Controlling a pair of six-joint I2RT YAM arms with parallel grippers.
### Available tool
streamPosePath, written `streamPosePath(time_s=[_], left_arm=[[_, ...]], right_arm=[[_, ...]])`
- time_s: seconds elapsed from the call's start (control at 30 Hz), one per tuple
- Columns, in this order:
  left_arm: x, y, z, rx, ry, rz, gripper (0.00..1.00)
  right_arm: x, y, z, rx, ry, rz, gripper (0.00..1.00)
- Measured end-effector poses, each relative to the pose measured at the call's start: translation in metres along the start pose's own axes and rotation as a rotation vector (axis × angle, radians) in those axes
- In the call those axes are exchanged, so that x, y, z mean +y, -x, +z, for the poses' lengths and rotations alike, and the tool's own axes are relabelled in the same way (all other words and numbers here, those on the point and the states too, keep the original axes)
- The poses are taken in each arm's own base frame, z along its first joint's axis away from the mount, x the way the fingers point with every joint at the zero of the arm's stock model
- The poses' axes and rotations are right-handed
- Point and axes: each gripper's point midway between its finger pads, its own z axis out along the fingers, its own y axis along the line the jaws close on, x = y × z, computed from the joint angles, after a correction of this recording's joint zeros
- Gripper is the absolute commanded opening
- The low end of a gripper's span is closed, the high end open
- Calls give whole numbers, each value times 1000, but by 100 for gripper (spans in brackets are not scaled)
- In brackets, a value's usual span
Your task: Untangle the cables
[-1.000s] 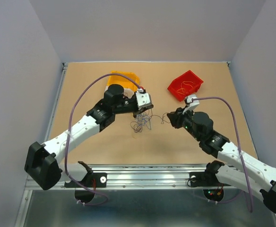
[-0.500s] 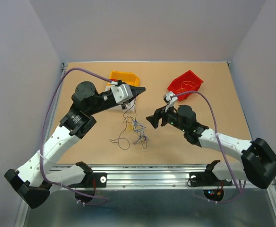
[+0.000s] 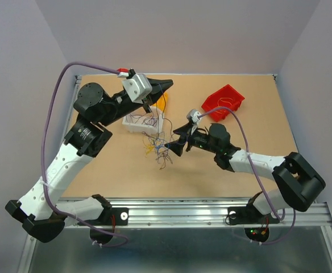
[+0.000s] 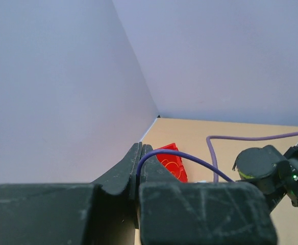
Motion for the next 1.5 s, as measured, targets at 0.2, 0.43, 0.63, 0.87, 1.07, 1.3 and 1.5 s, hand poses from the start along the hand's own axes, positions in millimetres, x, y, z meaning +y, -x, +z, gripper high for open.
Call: streamPosePath(time_s=[0.2, 0.43, 0.63, 0.87, 1.07, 1.3, 1.5], left_arm=[[-9, -19, -3, 4, -11, -25, 0], [-31, -83, -14, 103, -45, -75, 0], [-35, -79, -13, 76, -68, -67, 0], [-42, -75, -13, 58, -111, -67, 0], [-34, -65, -14, 50, -71, -56, 0], [18, 51, -12, -115, 92, 37, 0], [54, 155, -38, -299, 261, 133, 0]], right_arm=[[15, 48, -23, -140, -2, -63, 88], [34, 76, -46, -243, 30, -122, 88], [24, 41, -29, -148, 40, -94, 83], [-2, -5, 8, -23, 19, -13, 73], [-3, -7, 33, -15, 60, -4, 51], [-4, -15, 63, 5, 105, 12, 26], [-10, -27, 67, 39, 84, 30, 1]])
